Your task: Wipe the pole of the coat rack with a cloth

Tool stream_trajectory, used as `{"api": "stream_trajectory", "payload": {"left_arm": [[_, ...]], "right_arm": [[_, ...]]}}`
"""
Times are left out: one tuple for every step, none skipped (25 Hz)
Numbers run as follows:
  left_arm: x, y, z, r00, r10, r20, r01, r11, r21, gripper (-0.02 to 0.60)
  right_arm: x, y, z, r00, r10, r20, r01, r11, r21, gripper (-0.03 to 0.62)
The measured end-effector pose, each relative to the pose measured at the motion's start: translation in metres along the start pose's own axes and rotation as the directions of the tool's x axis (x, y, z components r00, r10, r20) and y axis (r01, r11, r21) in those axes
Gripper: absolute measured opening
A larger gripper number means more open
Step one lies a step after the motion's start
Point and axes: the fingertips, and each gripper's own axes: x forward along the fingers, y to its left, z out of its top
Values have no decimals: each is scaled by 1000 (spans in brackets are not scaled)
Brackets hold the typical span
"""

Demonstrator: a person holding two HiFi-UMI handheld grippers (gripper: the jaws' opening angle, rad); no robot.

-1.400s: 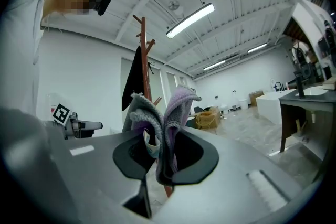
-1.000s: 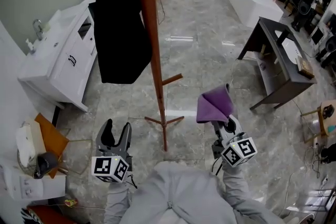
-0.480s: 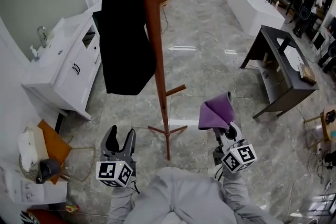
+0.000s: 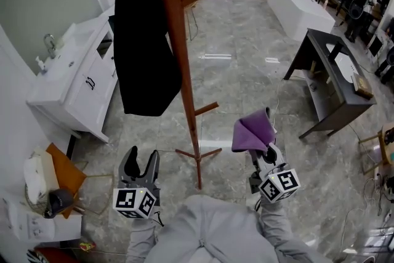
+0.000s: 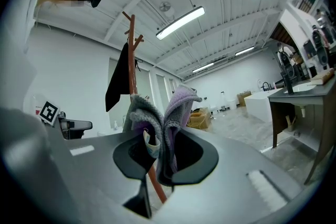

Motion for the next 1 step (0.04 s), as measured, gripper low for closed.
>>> {"api": "stream_trajectory", "payload": {"left_arm": [[1,0,0,1000,0,0,0,1000,0,308]], "right_arm": [[1,0,1,1000,-1,0,1,1000,1,55]]}}
